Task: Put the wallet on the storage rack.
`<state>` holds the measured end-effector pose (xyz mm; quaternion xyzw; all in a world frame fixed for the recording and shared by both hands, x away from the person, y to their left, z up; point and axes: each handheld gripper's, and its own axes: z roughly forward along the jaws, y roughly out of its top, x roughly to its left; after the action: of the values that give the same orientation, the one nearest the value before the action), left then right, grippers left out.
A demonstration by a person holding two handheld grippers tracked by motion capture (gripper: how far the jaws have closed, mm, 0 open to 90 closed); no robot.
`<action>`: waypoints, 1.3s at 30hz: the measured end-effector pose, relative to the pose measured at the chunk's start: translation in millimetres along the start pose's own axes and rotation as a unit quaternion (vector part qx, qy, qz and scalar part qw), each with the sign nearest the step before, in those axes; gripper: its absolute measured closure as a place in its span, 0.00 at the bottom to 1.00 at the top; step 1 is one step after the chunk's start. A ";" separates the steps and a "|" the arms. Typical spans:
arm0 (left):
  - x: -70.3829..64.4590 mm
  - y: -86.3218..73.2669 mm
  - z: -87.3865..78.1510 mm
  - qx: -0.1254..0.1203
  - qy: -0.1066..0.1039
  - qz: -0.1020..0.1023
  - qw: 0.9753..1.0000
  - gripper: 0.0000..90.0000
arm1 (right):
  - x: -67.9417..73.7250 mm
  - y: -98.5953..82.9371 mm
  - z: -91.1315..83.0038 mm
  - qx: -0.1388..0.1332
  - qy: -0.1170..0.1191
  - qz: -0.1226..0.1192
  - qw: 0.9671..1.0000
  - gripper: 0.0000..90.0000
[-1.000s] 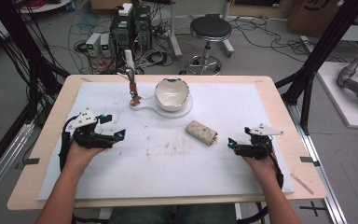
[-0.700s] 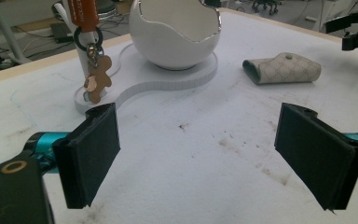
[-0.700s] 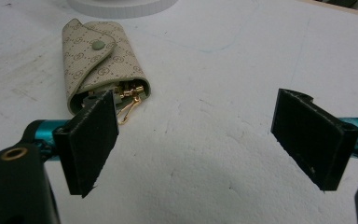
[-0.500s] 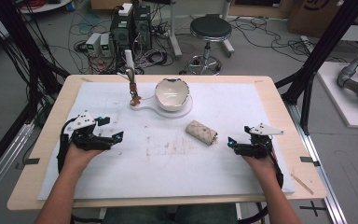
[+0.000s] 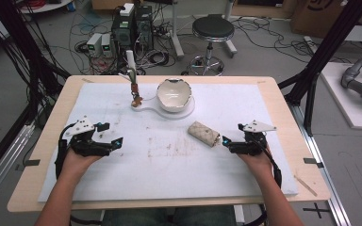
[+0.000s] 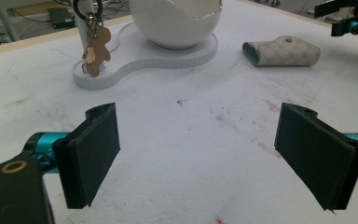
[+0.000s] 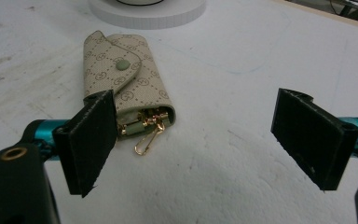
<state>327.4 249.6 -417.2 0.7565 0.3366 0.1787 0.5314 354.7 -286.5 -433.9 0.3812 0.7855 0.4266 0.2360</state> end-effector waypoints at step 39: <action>-2.5 -14.9 -17.9 0.018 0.009 -0.006 1.000 0.16 | 25.3 14.8 52.5 0.067 0.066 -0.055 0.994 0.17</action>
<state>309.7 263.2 -424.1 0.7623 0.3495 0.1758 0.5156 382.0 -235.4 -450.0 0.3230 0.8460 0.3839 0.1805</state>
